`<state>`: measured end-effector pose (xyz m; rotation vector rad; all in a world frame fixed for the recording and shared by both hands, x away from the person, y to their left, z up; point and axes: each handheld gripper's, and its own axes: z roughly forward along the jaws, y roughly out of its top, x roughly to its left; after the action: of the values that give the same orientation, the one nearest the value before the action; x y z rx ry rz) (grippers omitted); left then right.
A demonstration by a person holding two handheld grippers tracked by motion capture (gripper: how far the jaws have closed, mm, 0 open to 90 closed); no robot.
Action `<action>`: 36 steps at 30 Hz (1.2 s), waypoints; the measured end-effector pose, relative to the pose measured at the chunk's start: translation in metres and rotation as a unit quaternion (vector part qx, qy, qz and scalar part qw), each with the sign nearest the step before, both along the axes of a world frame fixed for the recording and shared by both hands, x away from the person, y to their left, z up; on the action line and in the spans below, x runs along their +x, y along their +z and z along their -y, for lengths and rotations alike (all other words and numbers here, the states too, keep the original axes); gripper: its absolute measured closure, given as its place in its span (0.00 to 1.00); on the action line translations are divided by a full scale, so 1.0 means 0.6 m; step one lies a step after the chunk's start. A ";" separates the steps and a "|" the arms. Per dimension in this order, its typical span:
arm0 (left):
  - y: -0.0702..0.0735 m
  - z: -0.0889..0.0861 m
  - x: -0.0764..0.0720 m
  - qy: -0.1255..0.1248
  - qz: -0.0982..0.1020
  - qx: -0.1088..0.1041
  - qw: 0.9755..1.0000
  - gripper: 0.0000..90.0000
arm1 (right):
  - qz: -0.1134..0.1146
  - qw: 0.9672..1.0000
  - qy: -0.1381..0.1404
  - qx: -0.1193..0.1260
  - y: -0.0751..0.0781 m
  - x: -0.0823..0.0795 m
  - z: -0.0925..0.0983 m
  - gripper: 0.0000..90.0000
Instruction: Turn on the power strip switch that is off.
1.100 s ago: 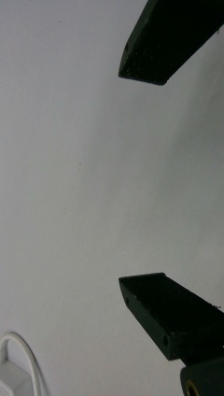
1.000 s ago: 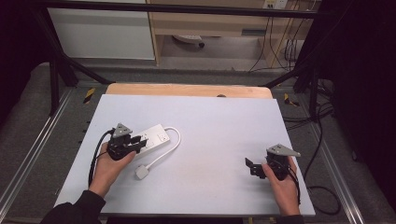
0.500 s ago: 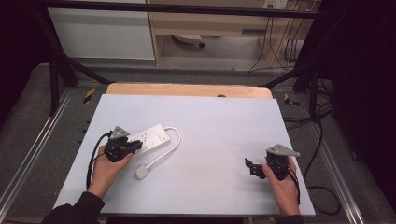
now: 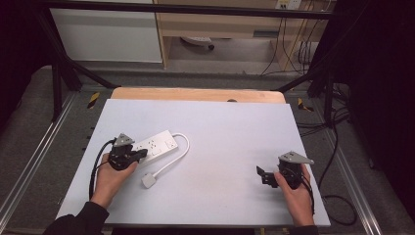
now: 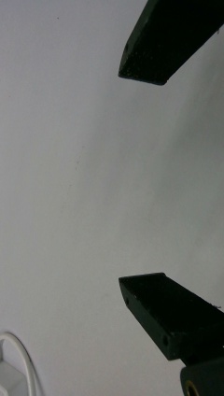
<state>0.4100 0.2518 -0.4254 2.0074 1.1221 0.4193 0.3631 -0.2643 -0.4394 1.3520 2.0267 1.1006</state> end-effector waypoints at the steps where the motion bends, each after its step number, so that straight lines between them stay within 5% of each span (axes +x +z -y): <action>1: 0.000 0.000 0.000 0.000 0.000 0.001 1.000 1.00 | 0.001 1.000 0.001 -0.001 0.000 0.000 0.000 0.03; 36: -0.005 0.007 0.002 -0.009 -0.002 0.007 1.000 1.00 | -0.001 1.000 0.001 0.000 0.000 0.000 -0.001 0.03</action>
<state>0.4112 0.2473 -0.4286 2.0295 1.1057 0.4157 0.3630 -0.2640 -0.4395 1.3504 2.0300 1.1009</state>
